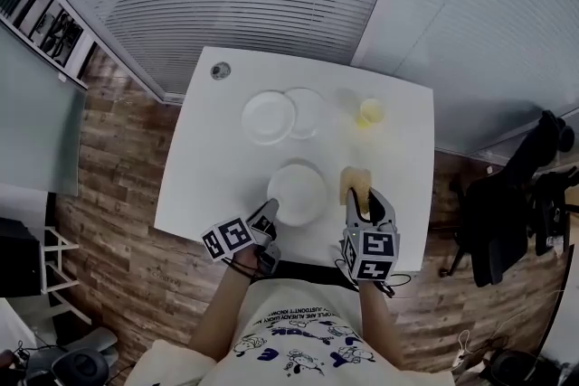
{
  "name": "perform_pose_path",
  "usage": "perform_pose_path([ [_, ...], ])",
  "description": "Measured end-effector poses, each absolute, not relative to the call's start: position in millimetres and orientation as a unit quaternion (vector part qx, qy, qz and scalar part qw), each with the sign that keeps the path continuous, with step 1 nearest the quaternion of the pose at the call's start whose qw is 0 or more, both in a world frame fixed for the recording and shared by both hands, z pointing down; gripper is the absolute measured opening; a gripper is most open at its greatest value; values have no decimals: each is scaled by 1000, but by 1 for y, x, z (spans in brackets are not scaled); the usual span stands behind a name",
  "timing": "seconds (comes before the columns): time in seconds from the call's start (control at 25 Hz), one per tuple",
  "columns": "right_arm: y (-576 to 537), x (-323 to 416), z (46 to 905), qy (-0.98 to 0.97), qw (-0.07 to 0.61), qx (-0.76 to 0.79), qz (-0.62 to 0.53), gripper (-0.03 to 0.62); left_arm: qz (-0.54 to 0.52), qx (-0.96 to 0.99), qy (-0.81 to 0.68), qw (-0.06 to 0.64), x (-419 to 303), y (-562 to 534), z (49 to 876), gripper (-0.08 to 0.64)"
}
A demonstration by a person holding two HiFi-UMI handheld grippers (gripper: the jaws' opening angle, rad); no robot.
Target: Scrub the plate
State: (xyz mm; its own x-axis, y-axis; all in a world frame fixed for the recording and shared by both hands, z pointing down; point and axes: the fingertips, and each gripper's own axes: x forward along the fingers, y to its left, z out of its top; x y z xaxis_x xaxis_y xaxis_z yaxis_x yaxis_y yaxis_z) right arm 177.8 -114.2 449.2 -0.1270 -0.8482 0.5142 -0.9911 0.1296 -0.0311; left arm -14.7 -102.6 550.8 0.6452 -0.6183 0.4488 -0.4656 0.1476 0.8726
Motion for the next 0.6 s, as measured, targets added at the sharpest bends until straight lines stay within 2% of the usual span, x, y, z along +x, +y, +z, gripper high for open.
perform_pose_path([
  [0.6,-113,181,465,-722,192,630,212,114,-15,626,-446,639,-19,-103,574,46],
])
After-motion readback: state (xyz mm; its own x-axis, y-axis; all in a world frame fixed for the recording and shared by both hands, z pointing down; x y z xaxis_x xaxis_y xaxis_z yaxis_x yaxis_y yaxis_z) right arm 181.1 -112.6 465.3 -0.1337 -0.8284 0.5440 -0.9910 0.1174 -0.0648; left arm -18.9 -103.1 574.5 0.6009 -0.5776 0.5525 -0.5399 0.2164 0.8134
